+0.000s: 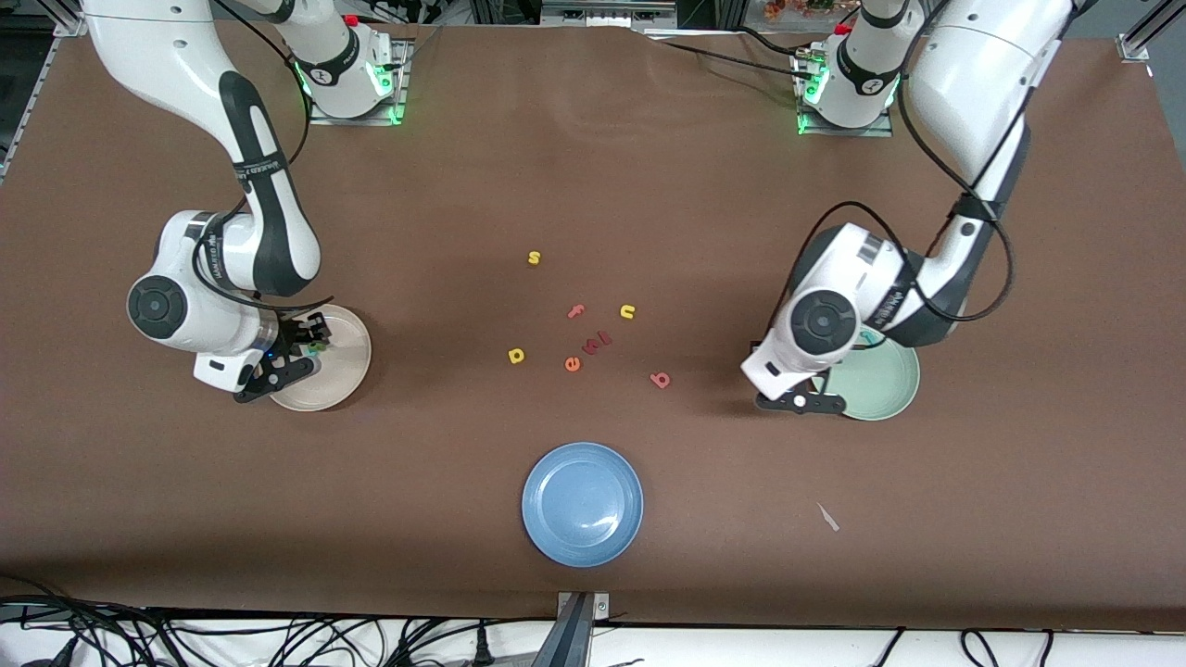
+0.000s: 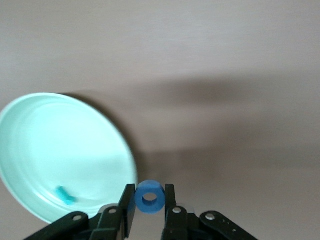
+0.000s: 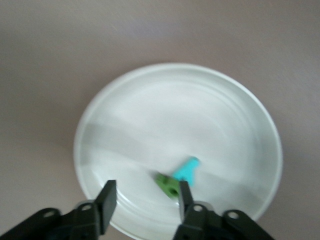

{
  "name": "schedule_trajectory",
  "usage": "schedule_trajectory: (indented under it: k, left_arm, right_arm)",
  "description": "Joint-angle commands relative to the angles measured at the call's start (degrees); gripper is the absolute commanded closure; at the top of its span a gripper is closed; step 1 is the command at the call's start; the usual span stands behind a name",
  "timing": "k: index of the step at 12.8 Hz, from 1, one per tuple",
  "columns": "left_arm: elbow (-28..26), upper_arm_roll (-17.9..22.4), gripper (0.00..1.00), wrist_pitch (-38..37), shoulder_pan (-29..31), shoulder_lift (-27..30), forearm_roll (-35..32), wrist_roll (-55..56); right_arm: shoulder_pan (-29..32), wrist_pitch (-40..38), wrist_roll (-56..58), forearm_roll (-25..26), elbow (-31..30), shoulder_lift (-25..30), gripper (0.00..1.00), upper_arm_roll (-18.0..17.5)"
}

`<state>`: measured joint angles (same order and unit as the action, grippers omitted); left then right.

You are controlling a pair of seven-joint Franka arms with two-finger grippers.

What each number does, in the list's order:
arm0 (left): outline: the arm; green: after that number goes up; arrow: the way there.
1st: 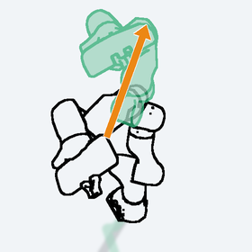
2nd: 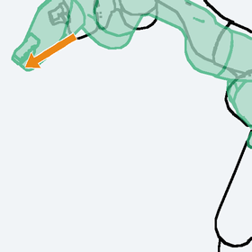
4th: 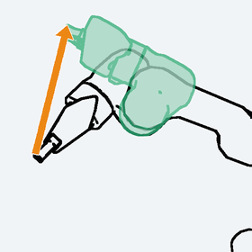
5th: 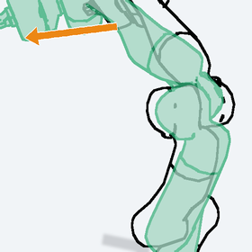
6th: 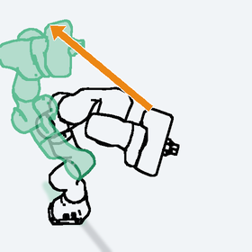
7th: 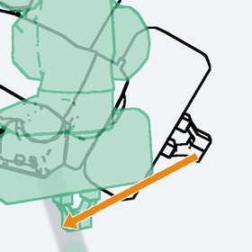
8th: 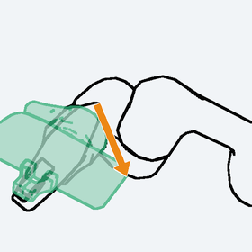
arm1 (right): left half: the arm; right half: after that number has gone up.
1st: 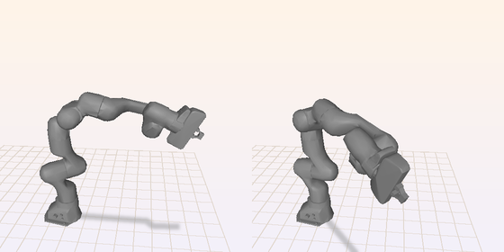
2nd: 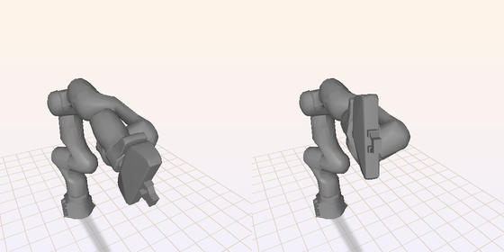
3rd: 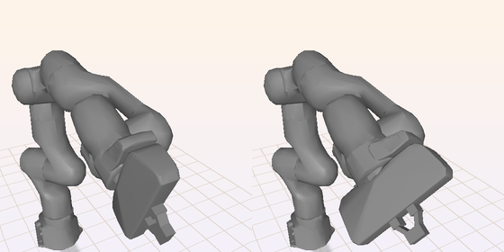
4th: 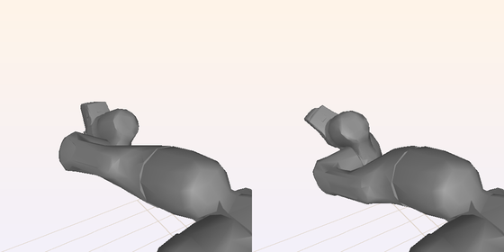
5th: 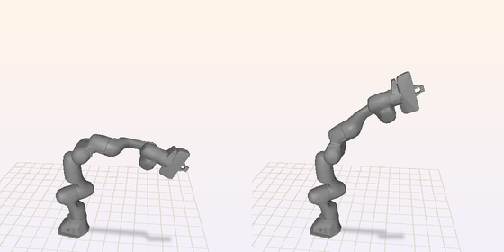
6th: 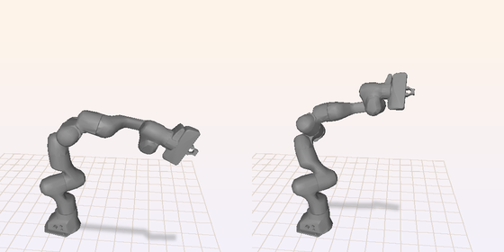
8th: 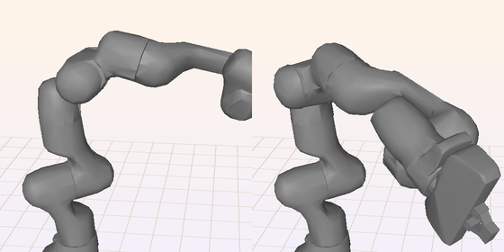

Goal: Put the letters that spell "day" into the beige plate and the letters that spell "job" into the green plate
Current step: 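Release the green b and blue o onto the white and green plates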

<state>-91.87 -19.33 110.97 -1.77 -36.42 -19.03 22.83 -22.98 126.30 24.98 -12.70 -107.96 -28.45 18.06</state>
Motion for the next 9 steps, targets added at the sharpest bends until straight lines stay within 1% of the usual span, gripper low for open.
schedule_trajectory:
  k: [1,2,3,4,5,7,9]
  left_arm:
    - [-3.0,-0.6,0.99,0.3,5.2,1.1,-1.4,-7.0]
    - [-4.0,-0.7,0.99,0.8,6.8,0.8,-1.4,-8.2]
    - [-6.1,-0.9,0.99,2.3,7.8,1.1,-1.4,-8.4]
    - [-8.3,-1.1,0.98,2.5,8.1,1.7,-1.4,-8.6]
    - [-10.2,-1.1,0.98,3.0,7.9,1.7,-1.4,-8.8]
    - [-12.5,-1.0,0.97,6.9,8.6,1.7,-1.4,-8.9]
    - [-12.8,-1.0,0.96,7.5,9.8,1.5,-1.4,-9.5]
  right_arm:
    - [-4.5,-0.9,-11.8,-0.8,2.8,0.2,0.0,-2.1]
    - [-6.4,-0.7,-16.9,-0.9,5.2,-1.9,0.0,-2.3]
    - [-8.1,-0.8,-21.5,-1.0,7.5,-3.4,0.0,-2.5]
    - [-9.8,-0.8,-25.4,-1.9,9.2,-4.5,0.0,-2.9]
    - [-10.8,-0.8,-29.6,-3.8,11.5,-5.8,0.0,-3.5]
    - [-12.2,-0.9,-31.4,-4.3,14.9,-8.3,0.0,-4.4]
    - [-13.2,-0.9,-34.2,-5.7,17.8,-11.4,0.0,-5.6]
